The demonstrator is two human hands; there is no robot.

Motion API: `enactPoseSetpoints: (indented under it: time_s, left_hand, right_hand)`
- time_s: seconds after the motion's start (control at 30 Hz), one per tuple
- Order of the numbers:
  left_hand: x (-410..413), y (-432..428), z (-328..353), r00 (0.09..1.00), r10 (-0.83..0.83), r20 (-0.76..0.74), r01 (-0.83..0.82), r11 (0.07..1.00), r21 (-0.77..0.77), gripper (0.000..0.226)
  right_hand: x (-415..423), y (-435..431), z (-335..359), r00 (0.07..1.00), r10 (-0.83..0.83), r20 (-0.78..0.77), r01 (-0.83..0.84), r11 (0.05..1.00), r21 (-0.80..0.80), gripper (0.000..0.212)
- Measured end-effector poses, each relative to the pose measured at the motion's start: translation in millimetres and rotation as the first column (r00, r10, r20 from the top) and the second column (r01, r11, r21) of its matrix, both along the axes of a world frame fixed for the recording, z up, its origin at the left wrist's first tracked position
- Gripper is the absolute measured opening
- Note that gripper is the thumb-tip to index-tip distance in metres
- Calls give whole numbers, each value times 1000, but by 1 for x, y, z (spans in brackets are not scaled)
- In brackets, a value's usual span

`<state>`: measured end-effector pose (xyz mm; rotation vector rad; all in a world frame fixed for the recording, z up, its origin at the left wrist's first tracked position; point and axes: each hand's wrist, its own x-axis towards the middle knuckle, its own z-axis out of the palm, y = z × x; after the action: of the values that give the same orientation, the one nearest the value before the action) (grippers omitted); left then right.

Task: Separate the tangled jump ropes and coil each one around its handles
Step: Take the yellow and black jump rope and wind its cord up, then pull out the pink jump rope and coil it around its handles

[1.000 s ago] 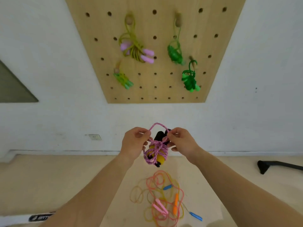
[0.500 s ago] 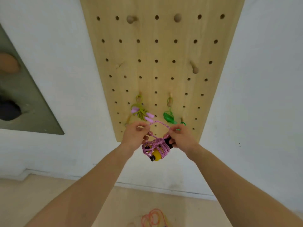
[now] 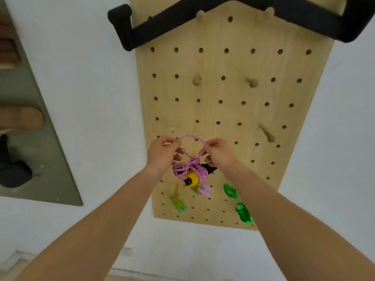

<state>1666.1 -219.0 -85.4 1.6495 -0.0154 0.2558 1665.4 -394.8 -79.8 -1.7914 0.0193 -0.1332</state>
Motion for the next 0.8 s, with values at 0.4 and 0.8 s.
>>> enactPoseSetpoints:
  time_s: [0.4, 0.8]
  left_hand:
    - [126, 57, -7, 996, 67, 51, -72, 992, 103, 12]
    - [160, 49, -25, 990, -17, 141, -38, 926, 376, 20]
  right_hand:
    - [110, 72, -5, 983, -182, -13, 181, 983, -39, 8]
    - [149, 93, -33, 992, -126, -33, 123, 989, -87, 6]
